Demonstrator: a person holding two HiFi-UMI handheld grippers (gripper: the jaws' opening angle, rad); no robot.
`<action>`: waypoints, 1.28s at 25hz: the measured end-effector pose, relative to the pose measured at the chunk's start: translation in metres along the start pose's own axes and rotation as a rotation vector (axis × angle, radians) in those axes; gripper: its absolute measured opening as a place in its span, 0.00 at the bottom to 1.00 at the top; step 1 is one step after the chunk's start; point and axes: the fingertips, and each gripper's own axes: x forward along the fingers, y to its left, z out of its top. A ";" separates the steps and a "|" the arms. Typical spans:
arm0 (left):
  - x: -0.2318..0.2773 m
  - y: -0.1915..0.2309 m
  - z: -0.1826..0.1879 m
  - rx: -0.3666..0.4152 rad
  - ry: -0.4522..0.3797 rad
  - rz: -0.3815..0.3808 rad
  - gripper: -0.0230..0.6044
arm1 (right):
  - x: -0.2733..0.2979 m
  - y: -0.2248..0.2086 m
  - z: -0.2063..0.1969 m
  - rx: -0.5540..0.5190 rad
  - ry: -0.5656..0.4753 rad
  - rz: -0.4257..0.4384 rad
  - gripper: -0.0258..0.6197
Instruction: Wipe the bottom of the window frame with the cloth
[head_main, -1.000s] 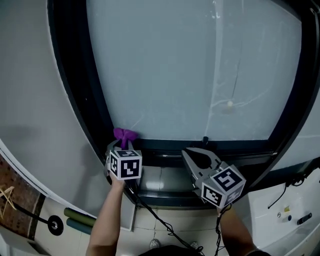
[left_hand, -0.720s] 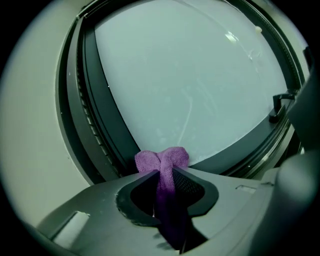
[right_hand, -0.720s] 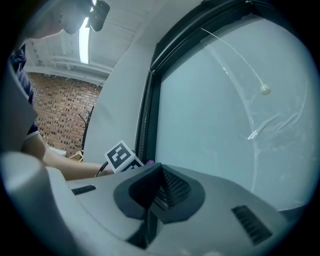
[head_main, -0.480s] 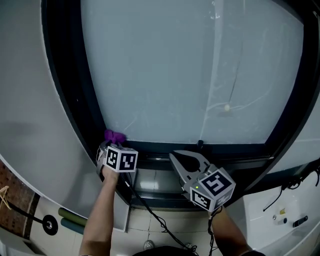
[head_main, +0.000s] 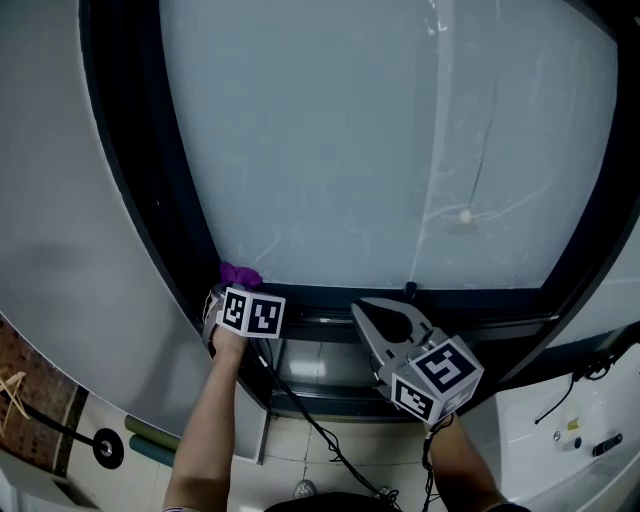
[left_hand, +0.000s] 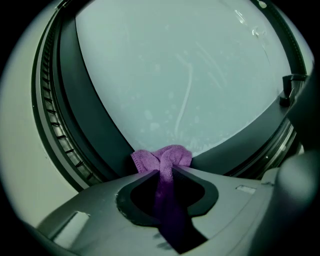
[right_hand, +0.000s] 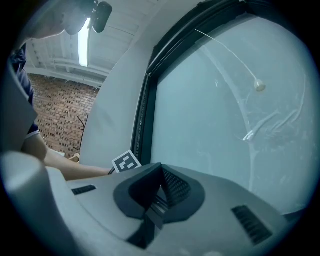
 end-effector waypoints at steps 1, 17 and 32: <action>0.001 0.000 0.000 -0.002 0.000 -0.003 0.18 | -0.001 -0.001 -0.001 0.002 0.002 -0.005 0.06; -0.010 -0.030 0.009 -0.114 -0.062 -0.142 0.17 | -0.012 -0.012 -0.006 0.001 0.026 -0.045 0.06; -0.030 -0.089 0.033 -0.214 -0.116 -0.324 0.17 | -0.048 -0.035 -0.011 0.001 0.064 -0.143 0.06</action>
